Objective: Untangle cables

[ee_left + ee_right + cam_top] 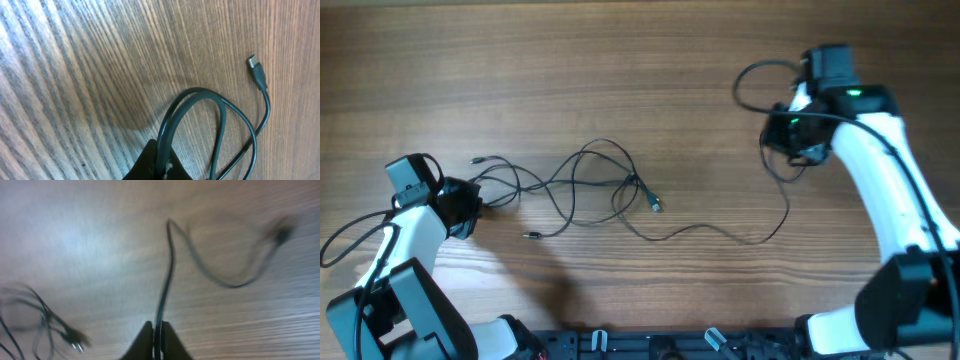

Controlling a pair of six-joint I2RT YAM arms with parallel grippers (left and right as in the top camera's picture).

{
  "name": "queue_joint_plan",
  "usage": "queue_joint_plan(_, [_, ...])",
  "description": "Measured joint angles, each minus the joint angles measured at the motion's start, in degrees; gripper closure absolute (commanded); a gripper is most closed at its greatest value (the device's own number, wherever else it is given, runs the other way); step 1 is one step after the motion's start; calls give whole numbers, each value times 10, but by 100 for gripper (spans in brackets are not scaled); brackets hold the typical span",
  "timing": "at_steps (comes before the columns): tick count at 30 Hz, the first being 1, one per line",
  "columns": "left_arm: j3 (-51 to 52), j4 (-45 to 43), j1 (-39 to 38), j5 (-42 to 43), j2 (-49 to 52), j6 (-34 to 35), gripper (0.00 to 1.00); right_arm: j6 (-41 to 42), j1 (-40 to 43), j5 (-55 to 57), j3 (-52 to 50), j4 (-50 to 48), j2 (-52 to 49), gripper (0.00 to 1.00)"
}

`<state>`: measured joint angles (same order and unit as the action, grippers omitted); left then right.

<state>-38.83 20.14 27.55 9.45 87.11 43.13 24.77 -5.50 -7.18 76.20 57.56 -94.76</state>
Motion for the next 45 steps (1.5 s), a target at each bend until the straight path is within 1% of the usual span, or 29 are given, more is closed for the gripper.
queue_joint_plan(1, [0, 2, 0, 0, 0, 0, 96, 2, -13, -3, 0, 0, -12, 28])
queue_joint_plan(2, [0, 2, 0, 0, 0, 0, 96, 1, -22, -5, 0, 2, -21, 20])
queue_joint_plan(4, [0, 3, 0, 0, 0, 0, 96, -10, -37, -5, 0, 12, -34, 15])
queue_joint_plan(5, [0, 3, 0, 0, 0, 0, 96, -19, -47, -5, 0, 25, -41, 3])
queue_joint_plan(6, [0, 3, 0, 0, 0, 0, 96, -29, -54, -5, 0, 33, -43, 1])
queue_joint_plan(9, [0, 3, 0, 0, 0, 0, 96, -37, -76, 52, 0, 64, -42, 0])
queue_joint_plan(12, [0, 3, 0, 0, 0, 0, 95, 21, -87, 181, 0, 115, -34, 0])
queue_joint_plan(13, [0, 3, 0, 0, 0, 0, 95, 57, -87, 234, 0, 136, -23, 0])
queue_joint_plan(14, [0, 3, 0, 0, 0, 0, 95, 74, -87, 259, 0, 141, -15, 0])
queue_joint_plan(15, [0, 5, 0, 0, 0, 0, 95, 85, -87, 278, 0, 140, -5, 2])
queue_joint_plan(16, [0, 6, 0, 0, 0, 0, 95, 79, -87, 282, 0, 132, 5, 9])
queue_joint_plan(18, [0, 7, 0, 0, 0, 0, 95, 23, -90, 234, 0, 101, 18, 8])
queue_joint_plan(20, [0, 7, 0, 0, 0, 0, 95, -68, -113, 128, 0, 63, 20, 7])
queue_joint_plan(22, [0, 7, 0, 0, 0, 0, 95, -163, -162, 16, 0, 27, 20, 5])
queue_joint_plan(23, [0, 8, 0, 0, 0, 0, 95, -195, -188, -16, 0, 19, 20, 4])
queue_joint_plan(26, [0, 12, 0, 0, 0, 0, 95, -276, -276, -67, -13, -29, 20, 4])
queue_joint_plan(28, [0, 13, 0, 0, 0, 0, 94, -310, -338, -70, -72, -105, 10, 4])
queue_joint_plan(31, [0, 13, 0, 0, 0, 0, 94, -321, -377, -63, -122, -155, -19, 4])
queue_joint_plan(32, [0, 13, 0, 0, 0, 0, 95, -322, -392, -57, -133, -167, -29, 5])
queue_joint_plan(34, [0, 13, 0, 0, 0, 0, 94, -326, -412, -48, -139, -191, -50, 18])
queue_joint_plan(36, [0, 14, 0, 0, 0, 0, 94, -329, -415, -43, -139, -200, -66, 26])
queue_joint_plan(37, [0, 15, 0, 0, 0, 0, 94, -329, -416, -42, -139, -201, -81, 36])
queue_joint_plan(38, [0, 16, 0, 0, 0, 0, 94, -330, -417, -44, -139, -201, -92, 59])
queue_joint_plan(39, [0, 17, 0, 0, 0, 0, 94, -332, -418, -55, -139, -201, -102, 73])
queue_joint_plan(40, [0, 17, 0, 0, 0, 0, 94, -330, -419, -71, -139, -201, -107, 78])
queue_joint_plan(41, [0, 17, 0, 0, 0, 0, 94, -322, -421, -84, -139, -201, -107, 87])
queue_joint_plan(42, [0, 18, 0, 0, 0, 0, 94, -308, -421, -98, -135, -191, -107, 93])
queue_joint_plan(43, [0, 19, 0, 0, 0, 0, 94, -295, -421, -104, -127, -176, -107, 95])
queue_joint_plan(45, [0, 23, 0, 0, 0, 0, 94, -280, -416, -123, -94, -150, -100, 95])
